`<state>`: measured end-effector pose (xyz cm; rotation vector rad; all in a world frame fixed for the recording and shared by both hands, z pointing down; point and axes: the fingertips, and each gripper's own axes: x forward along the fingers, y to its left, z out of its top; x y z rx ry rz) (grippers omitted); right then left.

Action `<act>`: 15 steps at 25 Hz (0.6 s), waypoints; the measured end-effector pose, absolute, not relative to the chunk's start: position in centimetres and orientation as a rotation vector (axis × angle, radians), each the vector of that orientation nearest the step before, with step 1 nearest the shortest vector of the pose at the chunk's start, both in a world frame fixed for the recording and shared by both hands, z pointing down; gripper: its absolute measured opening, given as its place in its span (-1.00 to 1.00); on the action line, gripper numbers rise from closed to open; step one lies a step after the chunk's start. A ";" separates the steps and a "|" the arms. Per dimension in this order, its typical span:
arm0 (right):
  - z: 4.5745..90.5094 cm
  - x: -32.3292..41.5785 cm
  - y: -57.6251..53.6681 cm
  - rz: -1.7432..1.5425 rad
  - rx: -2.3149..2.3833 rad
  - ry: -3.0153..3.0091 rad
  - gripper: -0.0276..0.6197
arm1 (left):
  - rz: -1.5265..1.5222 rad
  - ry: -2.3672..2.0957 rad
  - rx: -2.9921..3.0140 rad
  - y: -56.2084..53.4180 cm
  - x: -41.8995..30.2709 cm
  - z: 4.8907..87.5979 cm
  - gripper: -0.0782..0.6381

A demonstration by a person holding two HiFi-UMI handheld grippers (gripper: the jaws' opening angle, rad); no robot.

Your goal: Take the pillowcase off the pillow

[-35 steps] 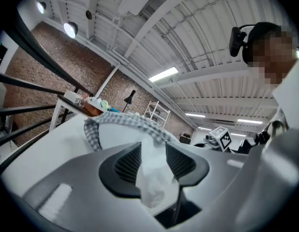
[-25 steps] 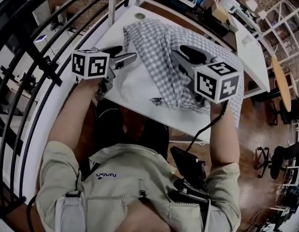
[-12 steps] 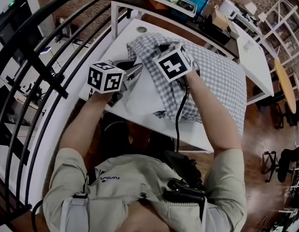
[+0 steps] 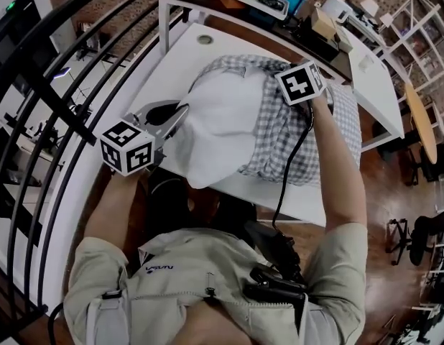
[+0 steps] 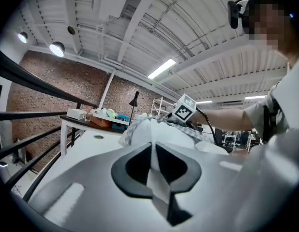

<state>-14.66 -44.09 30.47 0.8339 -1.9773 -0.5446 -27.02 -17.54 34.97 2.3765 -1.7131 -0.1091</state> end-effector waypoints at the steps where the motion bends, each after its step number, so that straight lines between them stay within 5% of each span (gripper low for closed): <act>1: 32.0 -14.4 -43.7 -0.533 0.790 -1.963 -0.88 | -0.104 -1.693 2.379 -17.6 -26.7 35.4 -0.71; 7: 30.9 -16.0 -42.3 -0.634 0.692 -2.057 -0.83 | 0.048 -1.750 2.444 -17.8 -25.9 33.6 -0.40; 10: 28.6 -17.3 -40.9 -0.566 0.605 -2.201 -0.57 | 0.038 -1.934 2.390 -18.0 -27.8 30.8 -0.38; 15: 24.1 -21.9 -36.6 -0.611 0.371 -2.412 -0.56 | 0.130 -1.968 2.275 -23.0 -29.8 30.4 -0.40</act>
